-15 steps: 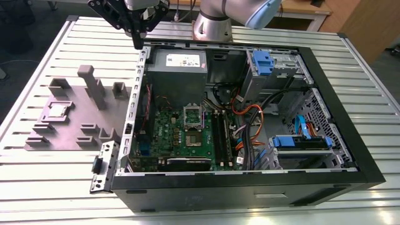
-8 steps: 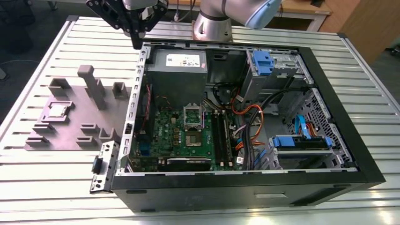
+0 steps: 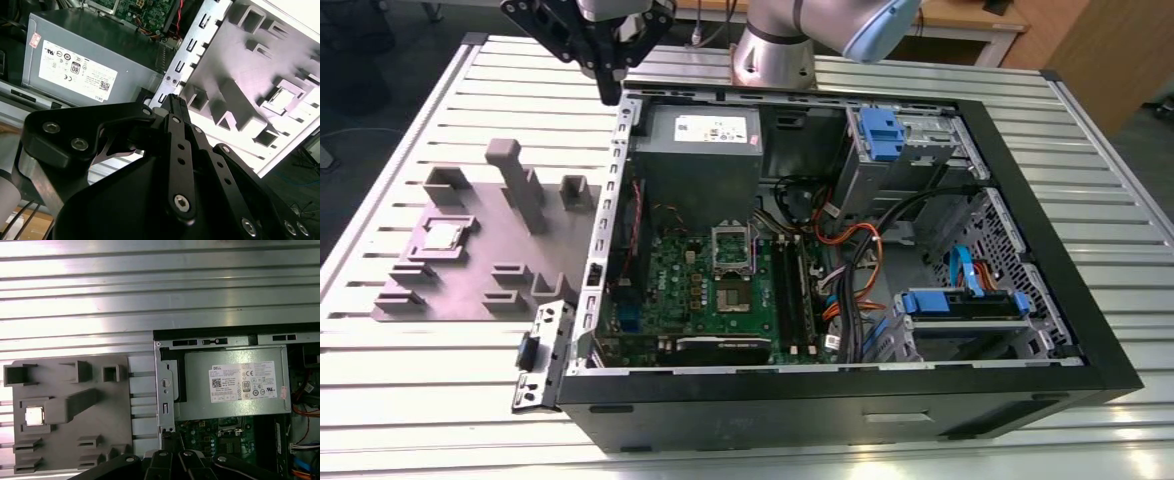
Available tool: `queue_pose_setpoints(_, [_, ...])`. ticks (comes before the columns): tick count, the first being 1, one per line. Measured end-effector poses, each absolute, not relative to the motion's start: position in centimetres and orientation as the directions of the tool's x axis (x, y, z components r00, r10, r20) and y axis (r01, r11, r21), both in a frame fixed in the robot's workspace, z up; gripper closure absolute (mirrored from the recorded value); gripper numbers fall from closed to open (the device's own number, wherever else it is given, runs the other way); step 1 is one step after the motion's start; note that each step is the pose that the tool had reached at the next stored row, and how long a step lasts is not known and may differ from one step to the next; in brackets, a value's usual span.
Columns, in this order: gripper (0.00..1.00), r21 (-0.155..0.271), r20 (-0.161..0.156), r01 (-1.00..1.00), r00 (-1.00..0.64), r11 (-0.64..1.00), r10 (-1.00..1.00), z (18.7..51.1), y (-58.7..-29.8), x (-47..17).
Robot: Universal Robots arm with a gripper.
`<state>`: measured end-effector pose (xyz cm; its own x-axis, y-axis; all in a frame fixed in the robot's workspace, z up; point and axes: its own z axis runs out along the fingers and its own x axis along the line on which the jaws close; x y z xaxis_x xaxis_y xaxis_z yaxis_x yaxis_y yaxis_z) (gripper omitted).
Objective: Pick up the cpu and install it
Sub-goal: 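Reach for the cpu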
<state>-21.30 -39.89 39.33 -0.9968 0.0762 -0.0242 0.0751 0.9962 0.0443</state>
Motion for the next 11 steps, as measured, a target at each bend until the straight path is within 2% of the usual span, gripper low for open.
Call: queue_pose_setpoints(11, [0.89,0.044,-0.024,0.075,-0.997,0.996,0.076,39.33,-39.89,-21.7])
